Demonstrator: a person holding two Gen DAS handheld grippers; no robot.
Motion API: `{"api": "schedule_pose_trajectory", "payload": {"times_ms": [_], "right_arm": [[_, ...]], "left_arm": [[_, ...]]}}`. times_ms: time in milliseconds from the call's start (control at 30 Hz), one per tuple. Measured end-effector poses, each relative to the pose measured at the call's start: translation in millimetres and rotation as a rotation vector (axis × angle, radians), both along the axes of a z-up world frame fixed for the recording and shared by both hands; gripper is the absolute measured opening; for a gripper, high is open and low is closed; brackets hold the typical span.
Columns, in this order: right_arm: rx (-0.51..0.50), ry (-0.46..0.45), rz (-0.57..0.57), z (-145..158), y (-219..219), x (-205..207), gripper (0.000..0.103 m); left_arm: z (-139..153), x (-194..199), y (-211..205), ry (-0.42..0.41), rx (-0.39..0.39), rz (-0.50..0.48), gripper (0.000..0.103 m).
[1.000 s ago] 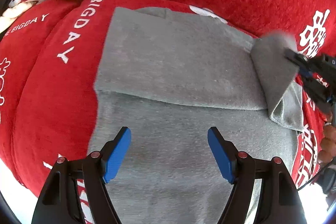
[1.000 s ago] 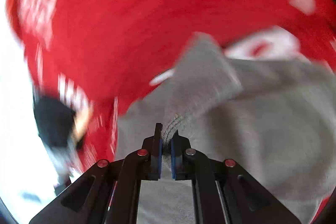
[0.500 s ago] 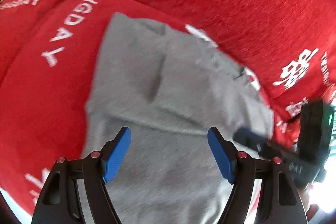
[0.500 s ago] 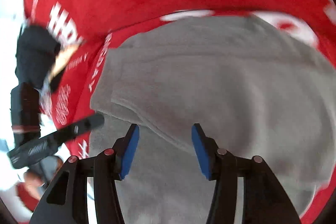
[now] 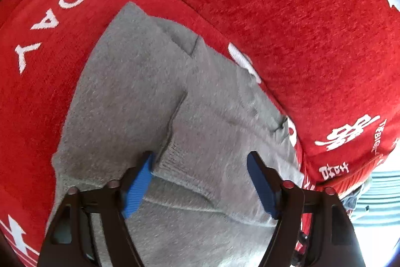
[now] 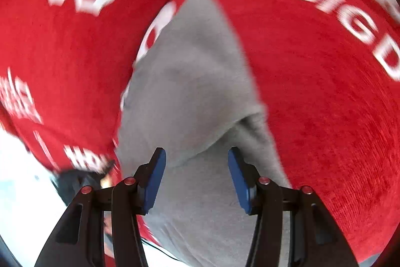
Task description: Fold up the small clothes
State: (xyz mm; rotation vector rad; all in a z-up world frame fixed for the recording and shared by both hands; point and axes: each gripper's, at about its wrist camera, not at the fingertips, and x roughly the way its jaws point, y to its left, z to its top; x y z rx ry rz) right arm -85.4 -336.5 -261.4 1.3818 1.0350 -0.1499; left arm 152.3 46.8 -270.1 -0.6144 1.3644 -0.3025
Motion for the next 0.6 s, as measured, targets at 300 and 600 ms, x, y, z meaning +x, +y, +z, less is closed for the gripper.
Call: {"api": "schedule_pose_trajectory", "payload": {"times_ms": [300,600], "right_arm": [[0.112,-0.094,-0.206,-9,-30,-3,0.007],[-0.048,-0.034,0.060,-13,-27,16,0.005]], "left_arm": [[15,-8,-3,-0.071,0.023,-0.076,0.008],[-2,-21,1,-0.075,0.105,-0.128,0.008]]}}
